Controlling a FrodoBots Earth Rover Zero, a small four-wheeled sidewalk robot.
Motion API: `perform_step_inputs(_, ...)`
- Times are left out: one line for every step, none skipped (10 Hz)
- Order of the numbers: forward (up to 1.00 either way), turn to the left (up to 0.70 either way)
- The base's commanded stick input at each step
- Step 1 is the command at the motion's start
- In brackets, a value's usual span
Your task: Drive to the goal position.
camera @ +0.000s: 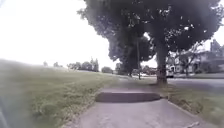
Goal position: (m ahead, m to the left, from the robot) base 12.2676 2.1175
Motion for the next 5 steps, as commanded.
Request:
perform_step_inputs(0.70,0.00)
perform_step_inputs(0.70,0.00)
perform_step_inputs(0.70,0.00)
perform_step_inputs(0.70,0.00)
perform_step_inputs(0.70,0.00)
